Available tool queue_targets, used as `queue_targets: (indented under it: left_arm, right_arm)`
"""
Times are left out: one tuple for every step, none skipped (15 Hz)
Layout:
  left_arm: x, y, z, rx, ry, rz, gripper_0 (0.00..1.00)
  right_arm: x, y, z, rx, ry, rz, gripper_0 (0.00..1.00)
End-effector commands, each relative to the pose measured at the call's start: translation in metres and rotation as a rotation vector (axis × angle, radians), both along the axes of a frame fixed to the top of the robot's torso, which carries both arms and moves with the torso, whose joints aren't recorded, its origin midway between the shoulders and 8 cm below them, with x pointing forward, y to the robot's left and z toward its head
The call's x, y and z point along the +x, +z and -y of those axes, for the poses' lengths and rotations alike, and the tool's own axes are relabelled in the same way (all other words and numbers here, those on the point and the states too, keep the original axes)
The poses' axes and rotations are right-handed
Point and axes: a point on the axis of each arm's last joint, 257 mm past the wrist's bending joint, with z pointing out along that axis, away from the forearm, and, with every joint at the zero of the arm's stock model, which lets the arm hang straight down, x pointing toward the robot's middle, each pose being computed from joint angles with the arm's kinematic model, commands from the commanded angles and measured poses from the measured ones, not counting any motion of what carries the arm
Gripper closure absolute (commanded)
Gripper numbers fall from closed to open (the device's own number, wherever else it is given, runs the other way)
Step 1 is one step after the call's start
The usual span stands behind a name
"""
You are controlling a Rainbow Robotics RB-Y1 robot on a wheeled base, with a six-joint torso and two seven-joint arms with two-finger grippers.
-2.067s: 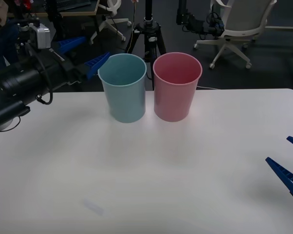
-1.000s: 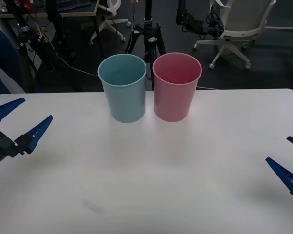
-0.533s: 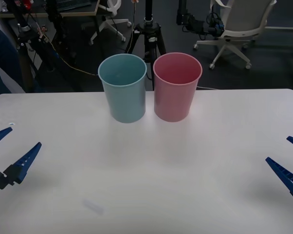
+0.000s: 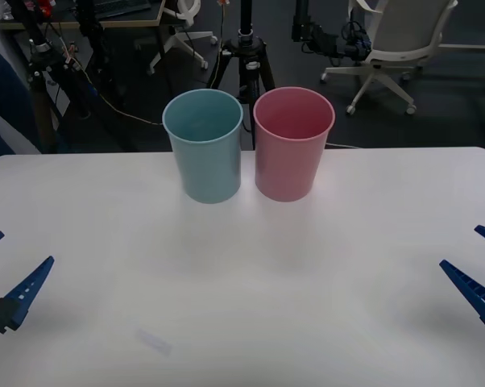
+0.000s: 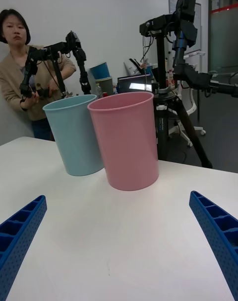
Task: Grasp the object on the table and drop it into the matching bin: aluminum can to the light blue bin, PET bottle to the pink bin.
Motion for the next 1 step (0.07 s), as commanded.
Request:
queue_targets:
  left_arm:
    - [-0.001,-0.0008,-0.0003,-0.002,0.002,-0.002,0.0]
  right_arm:
    - [0.0,0.0,0.0,0.0,0.0,0.0,0.0]
